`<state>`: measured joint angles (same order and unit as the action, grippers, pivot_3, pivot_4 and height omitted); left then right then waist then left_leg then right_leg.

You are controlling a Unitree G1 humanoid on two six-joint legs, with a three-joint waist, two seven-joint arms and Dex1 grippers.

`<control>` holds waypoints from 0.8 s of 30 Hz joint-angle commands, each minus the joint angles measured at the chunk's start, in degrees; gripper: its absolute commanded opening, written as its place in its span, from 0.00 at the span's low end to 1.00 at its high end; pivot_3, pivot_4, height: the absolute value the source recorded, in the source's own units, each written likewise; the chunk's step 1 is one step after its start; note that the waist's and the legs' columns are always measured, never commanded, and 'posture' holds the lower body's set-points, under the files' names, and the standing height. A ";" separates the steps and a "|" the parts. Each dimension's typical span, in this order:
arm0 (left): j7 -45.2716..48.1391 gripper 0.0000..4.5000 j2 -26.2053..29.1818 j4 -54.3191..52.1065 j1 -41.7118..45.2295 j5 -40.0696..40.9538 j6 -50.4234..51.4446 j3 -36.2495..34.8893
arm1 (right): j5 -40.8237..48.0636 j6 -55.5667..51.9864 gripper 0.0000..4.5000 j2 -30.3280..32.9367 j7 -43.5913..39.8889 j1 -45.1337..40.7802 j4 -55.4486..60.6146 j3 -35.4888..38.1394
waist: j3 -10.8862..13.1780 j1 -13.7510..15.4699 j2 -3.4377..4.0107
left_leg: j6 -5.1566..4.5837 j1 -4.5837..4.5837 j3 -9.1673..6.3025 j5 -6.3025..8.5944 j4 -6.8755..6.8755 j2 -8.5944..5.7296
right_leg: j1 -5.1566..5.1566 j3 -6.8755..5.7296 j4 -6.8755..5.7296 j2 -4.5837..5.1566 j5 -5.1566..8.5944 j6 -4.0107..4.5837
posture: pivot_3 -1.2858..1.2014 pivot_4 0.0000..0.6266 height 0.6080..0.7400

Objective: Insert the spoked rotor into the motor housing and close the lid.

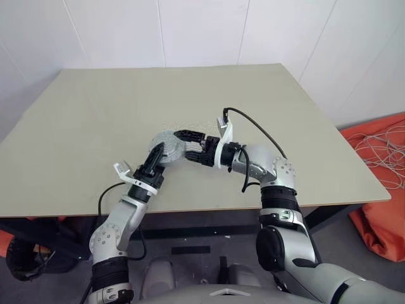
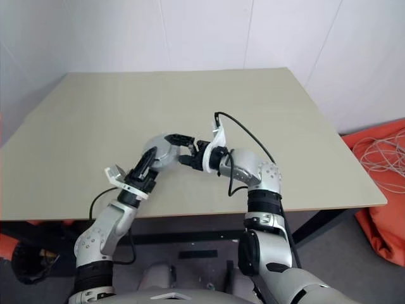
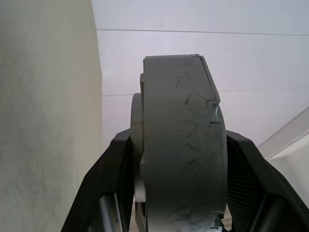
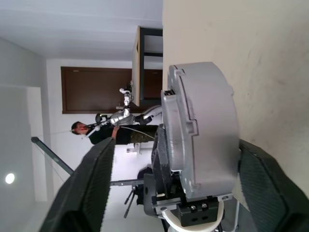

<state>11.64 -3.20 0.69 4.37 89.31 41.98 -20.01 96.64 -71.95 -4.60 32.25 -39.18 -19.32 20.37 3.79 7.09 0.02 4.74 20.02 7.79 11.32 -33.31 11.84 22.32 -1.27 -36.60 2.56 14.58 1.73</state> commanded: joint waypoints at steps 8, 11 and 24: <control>-4.69 0.47 -3.31 -7.48 2.38 -7.69 -16.52 -5.07 | -4.71 5.93 1.00 3.85 -3.82 0.59 0.73 -1.28 | -0.05 -0.18 -0.09 | 0.00 0.00 -0.02 0.00 -0.04 0.00 | -0.02 -0.01 0.00 -0.01 -0.01 -0.04 | 0.52 0.00 1.00; -6.92 0.47 -3.95 -8.43 2.98 -11.53 -23.19 -6.83 | -5.45 5.96 1.00 4.01 -4.46 0.67 0.19 -1.49 | -0.06 -0.19 -0.11 | 0.00 0.03 -0.03 0.00 -0.04 0.00 | -0.01 -0.02 0.01 -0.01 -0.02 -0.03 | 0.52 0.00 1.00; -16.85 0.47 -3.88 -4.30 8.06 -17.15 -36.16 -11.14 | -8.28 4.78 1.00 3.80 -7.84 -0.45 -1.31 -2.78 | -0.12 -0.08 -0.57 | 0.00 0.05 -0.16 0.00 -0.35 0.00 | -0.13 -0.10 -0.01 0.02 -0.07 -0.21 | 0.52 0.00 1.00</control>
<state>-4.77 -5.66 -2.26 10.91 72.39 7.56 -30.59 87.90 -66.85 -0.57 25.33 -37.92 -21.38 17.62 3.67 7.01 -0.55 4.74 20.08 7.62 11.32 -33.68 11.84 22.19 -1.37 -36.61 2.58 14.49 1.51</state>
